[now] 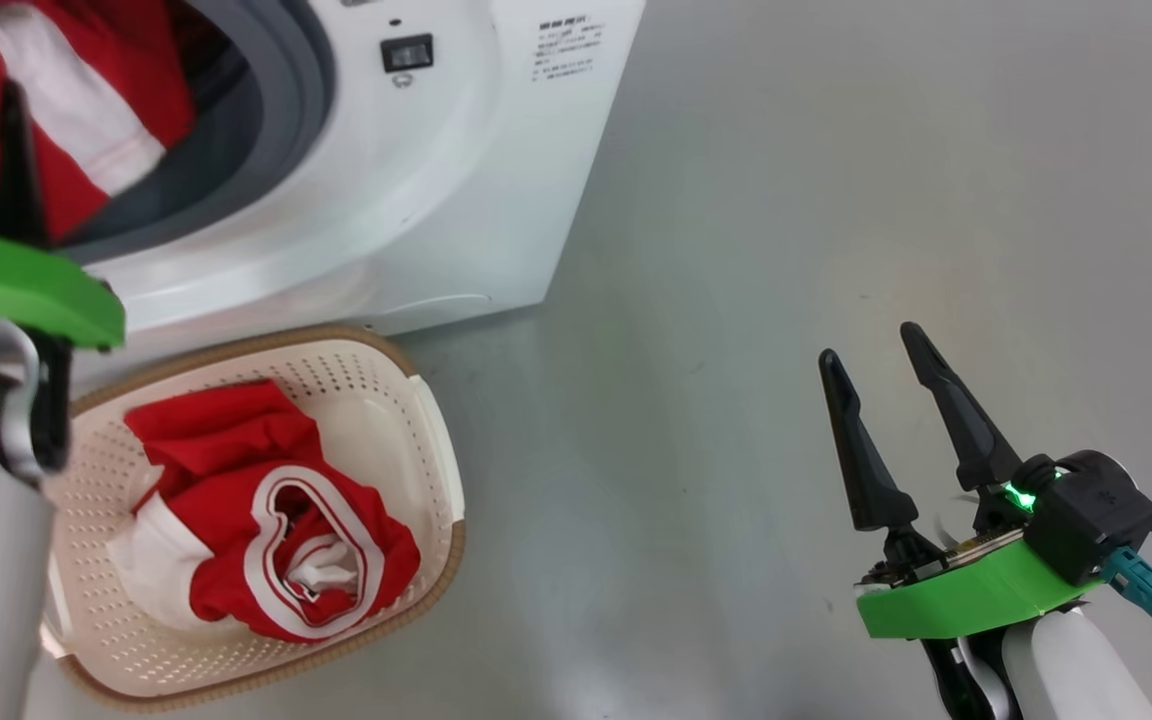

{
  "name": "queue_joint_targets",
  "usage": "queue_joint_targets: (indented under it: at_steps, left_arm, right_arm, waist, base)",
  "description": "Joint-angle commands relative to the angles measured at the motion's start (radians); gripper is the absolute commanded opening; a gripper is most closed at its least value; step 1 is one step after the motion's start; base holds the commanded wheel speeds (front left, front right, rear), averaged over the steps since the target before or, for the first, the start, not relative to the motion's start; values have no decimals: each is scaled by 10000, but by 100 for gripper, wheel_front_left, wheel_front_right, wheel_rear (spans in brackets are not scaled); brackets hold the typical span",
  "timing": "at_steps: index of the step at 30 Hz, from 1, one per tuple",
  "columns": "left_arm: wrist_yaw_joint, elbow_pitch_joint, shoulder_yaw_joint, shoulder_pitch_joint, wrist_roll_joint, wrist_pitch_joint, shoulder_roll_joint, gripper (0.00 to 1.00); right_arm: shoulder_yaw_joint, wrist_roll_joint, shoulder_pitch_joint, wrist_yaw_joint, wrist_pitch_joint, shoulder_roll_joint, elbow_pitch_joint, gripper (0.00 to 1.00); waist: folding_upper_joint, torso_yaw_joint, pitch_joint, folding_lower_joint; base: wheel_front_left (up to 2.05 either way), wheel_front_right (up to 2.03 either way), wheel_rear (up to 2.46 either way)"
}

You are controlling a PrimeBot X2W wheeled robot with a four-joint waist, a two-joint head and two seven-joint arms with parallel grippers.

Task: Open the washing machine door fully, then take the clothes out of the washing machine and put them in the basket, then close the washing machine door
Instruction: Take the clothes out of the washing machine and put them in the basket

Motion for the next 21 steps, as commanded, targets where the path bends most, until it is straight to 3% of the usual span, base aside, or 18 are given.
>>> queue_joint_targets:
  at_steps: [1,21]
  left_arm:
    - [137,-557,280,378,-101,-76,392,0]
    - [1381,-5492,320,3593,-363,1049,226,0]
  right_arm:
    - [198,-124,134,48,-63,-112,-210,100]
    - [-138,23,265,48,-63,-112,-190,100]
  waist:
    - [0,100,-161,0]
    - [0,714,-982,0]
  base:
    - [0,0,0]
    - [0,0,0]
